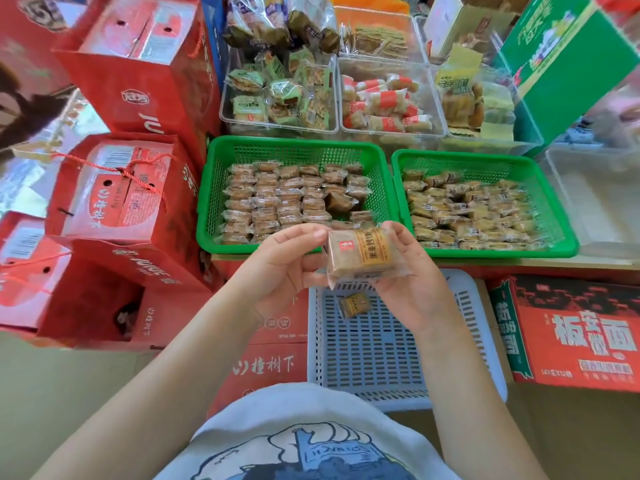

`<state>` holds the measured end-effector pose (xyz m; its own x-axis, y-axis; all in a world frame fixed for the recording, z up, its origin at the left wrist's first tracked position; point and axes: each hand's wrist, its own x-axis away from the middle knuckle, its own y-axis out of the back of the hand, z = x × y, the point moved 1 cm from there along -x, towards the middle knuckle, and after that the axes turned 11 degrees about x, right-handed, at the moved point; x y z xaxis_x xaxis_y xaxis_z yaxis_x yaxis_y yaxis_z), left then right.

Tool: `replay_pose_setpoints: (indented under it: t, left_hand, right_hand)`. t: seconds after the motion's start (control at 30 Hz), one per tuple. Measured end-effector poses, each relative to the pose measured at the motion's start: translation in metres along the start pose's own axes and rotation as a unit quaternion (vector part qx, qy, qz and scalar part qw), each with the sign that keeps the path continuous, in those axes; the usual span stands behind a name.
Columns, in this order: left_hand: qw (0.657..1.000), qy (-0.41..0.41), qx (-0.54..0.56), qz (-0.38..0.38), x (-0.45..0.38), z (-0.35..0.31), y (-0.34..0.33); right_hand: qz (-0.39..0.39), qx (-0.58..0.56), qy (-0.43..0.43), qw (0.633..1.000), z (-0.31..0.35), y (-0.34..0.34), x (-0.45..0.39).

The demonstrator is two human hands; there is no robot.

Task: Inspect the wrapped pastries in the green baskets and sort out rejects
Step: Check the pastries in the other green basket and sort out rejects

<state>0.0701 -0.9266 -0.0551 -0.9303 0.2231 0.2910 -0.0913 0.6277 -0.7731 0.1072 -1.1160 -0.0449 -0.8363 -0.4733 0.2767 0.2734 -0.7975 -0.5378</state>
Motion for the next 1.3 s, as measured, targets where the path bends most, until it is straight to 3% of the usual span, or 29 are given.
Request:
replay_pose_setpoints:
  t: [0.13, 0.23, 0.33, 0.4, 0.47, 0.5, 0.7, 0.83, 0.97, 1.07, 1.17, 1.23, 1.3]
  left_hand:
    - [0.999, -0.004, -0.010, -0.045, -0.001, 0.002, 0.005]
    - [0.993, -0.043, -0.007, -0.112, 0.001, 0.002, 0.001]
    - [0.985, -0.063, -0.130, -0.098, 0.005, 0.003, -0.001]
    - [0.943, -0.095, -0.305, -0.095, 0.007, 0.004, 0.002]
    - [0.855, -0.144, -0.487, -0.107, 0.007, 0.004, 0.008]
    - [0.829, -0.163, -0.522, -0.113, 0.007, 0.003, 0.009]
    - [0.827, -0.171, -0.514, -0.149, 0.004, -0.004, 0.017]
    - [0.854, -0.152, -0.472, -0.158, -0.008, -0.004, 0.020]
    - [0.872, -0.142, -0.443, -0.152, -0.020, -0.001, 0.021]
    - [0.872, -0.144, -0.442, -0.155, -0.031, -0.001, 0.026]
    - [0.870, -0.137, -0.446, -0.159, -0.040, -0.001, 0.031]
    - [0.872, -0.135, -0.441, -0.167, -0.048, 0.000, 0.034]
    - [0.859, -0.140, -0.459, -0.177, -0.058, 0.001, 0.038]
  right_hand:
    - [-0.060, -0.022, -0.006, 0.998, -0.008, -0.004, -0.003]
    - [-0.149, -0.016, -0.001, 0.989, -0.011, -0.005, -0.007]
    - [-0.211, 0.025, 0.015, 0.977, -0.010, -0.008, -0.008]
    - [-0.219, 0.055, 0.015, 0.974, -0.010, -0.013, -0.009]
    - [-0.213, 0.077, 0.008, 0.974, -0.013, -0.018, -0.011]
    - [-0.209, 0.085, 0.002, 0.974, -0.015, -0.019, -0.012]
    - [-0.185, 0.125, -0.044, 0.974, -0.022, -0.015, -0.020]
    - [-0.196, 0.164, -0.053, 0.965, -0.025, -0.007, -0.026]
    - [-0.288, 0.385, -0.017, 0.877, -0.027, 0.006, -0.036]
    - [-0.220, 0.478, 0.020, 0.850, -0.025, 0.010, -0.043]
    - [-0.174, 0.579, 0.019, 0.797, -0.026, 0.018, -0.055]
    - [-0.171, 0.589, 0.020, 0.790, -0.026, 0.025, -0.065]
    - [-0.168, 0.564, 0.011, 0.808, -0.027, 0.033, -0.074]
